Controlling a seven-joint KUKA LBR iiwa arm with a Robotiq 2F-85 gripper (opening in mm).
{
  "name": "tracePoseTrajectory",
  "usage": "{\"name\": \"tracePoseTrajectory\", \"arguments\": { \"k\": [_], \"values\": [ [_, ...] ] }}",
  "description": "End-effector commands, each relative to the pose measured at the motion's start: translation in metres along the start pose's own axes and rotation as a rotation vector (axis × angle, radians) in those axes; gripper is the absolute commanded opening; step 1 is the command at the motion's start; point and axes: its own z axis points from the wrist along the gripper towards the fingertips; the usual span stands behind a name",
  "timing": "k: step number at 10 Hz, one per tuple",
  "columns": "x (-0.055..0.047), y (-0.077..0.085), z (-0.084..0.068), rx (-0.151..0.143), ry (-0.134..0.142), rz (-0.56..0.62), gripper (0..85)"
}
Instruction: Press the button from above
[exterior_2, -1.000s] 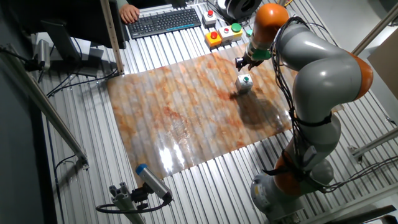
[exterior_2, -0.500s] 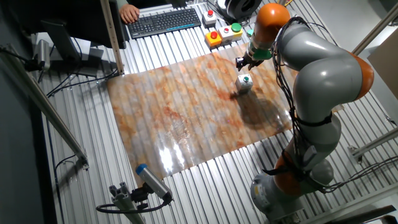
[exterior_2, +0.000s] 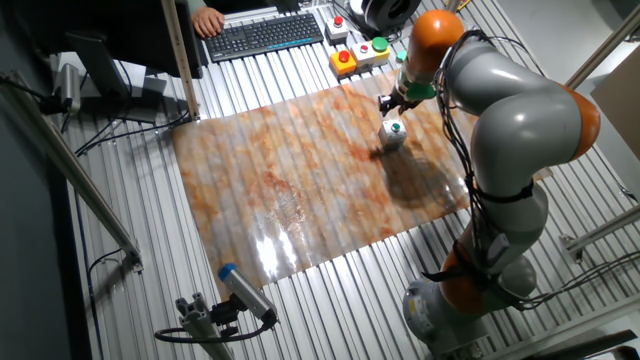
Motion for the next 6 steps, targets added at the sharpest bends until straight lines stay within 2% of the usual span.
{"name": "tracePoseTrajectory", "arguments": {
  "k": [1,3,4,6],
  "values": [
    [0.000,-0.001,0.008,-0.005,0.000,-0.003,51.0],
    [0.002,-0.006,0.021,-0.015,-0.014,-0.014,51.0],
    [0.002,-0.006,0.021,-0.023,-0.011,-0.017,51.0],
    [0.002,-0.006,0.021,-0.020,0.019,-0.008,51.0]
  ]
}}
